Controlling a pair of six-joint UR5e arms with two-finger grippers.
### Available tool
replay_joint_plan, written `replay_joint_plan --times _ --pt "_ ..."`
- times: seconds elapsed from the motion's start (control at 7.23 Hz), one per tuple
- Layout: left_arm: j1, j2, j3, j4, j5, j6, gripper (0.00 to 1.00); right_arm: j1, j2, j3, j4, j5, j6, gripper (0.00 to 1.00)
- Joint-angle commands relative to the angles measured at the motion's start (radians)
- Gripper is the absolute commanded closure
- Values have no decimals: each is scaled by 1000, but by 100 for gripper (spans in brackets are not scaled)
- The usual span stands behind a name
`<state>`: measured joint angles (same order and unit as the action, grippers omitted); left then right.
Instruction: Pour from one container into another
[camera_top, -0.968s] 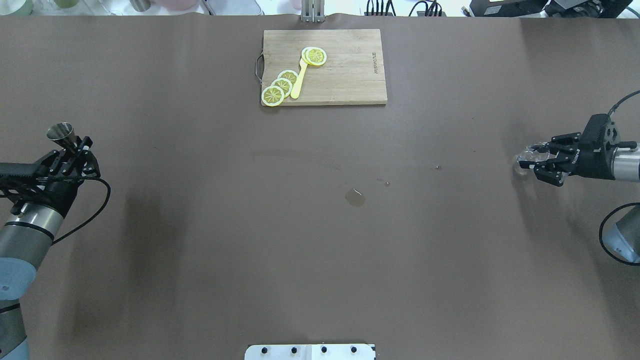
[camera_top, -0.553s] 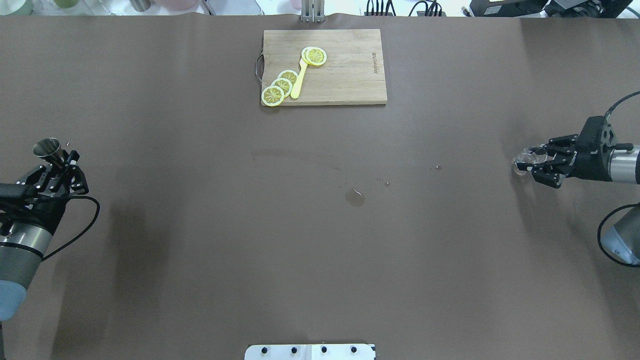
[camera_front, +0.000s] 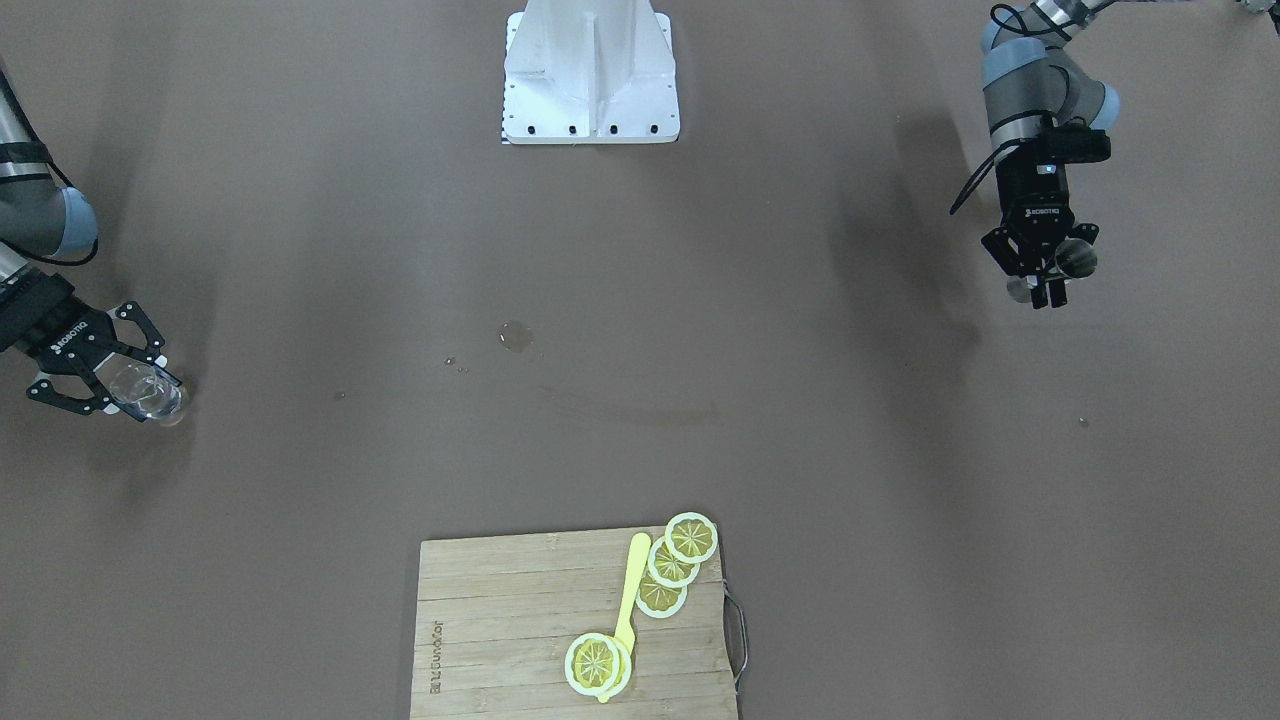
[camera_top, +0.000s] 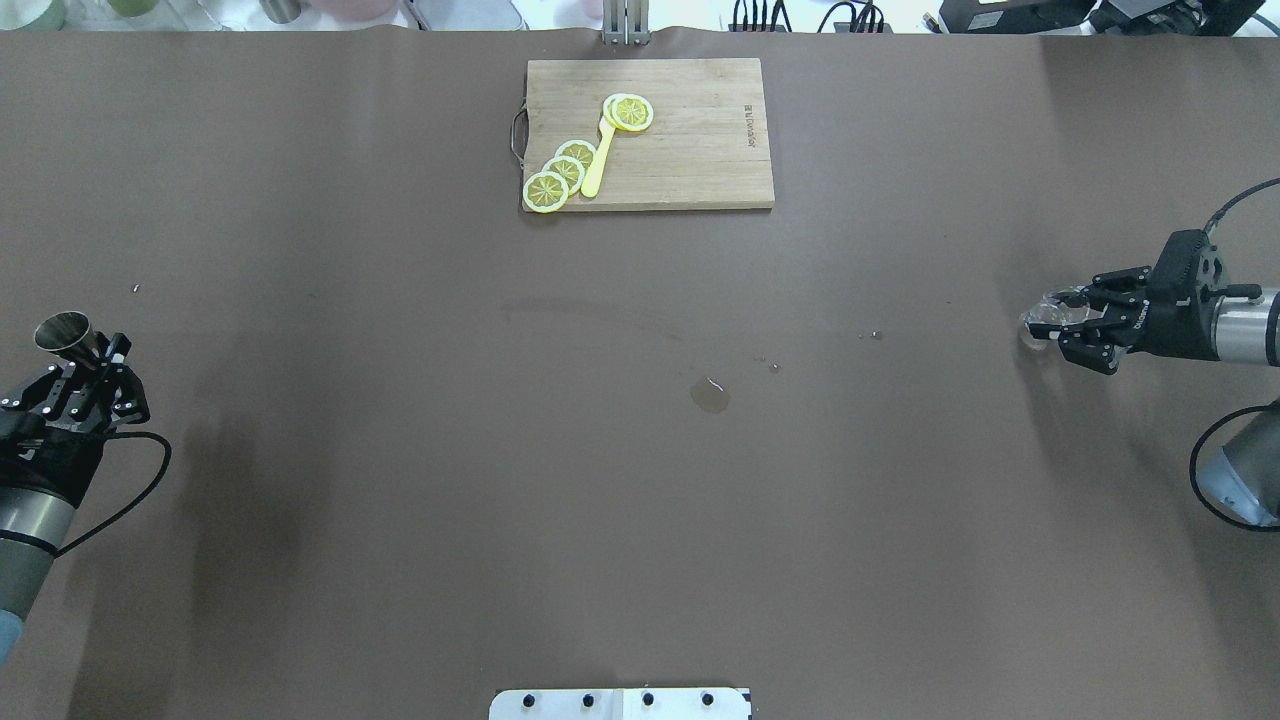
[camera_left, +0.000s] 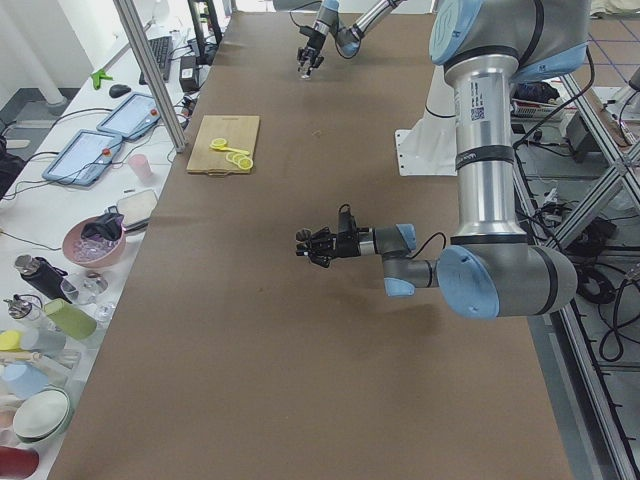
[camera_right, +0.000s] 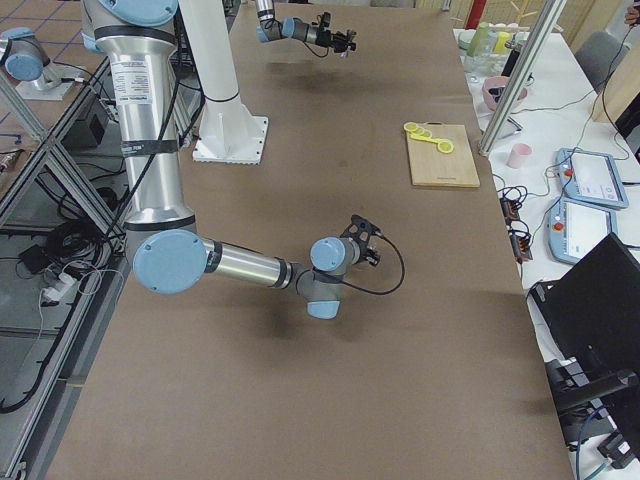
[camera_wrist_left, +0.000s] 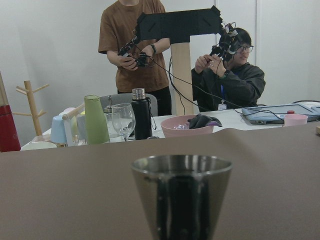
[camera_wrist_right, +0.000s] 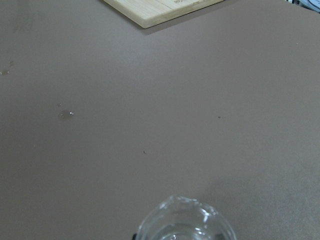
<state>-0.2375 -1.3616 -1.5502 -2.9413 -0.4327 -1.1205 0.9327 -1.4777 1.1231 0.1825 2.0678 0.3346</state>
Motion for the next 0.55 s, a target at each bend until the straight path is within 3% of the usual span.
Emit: replay_joint_plan --times 0.0,0.41 --pt "13 3 19 2 5 -33 100 0 0 0 0 -8 23 71" --pt "38 3 44 26 39 -67 100 -3 0 9 2 -24 41 59"
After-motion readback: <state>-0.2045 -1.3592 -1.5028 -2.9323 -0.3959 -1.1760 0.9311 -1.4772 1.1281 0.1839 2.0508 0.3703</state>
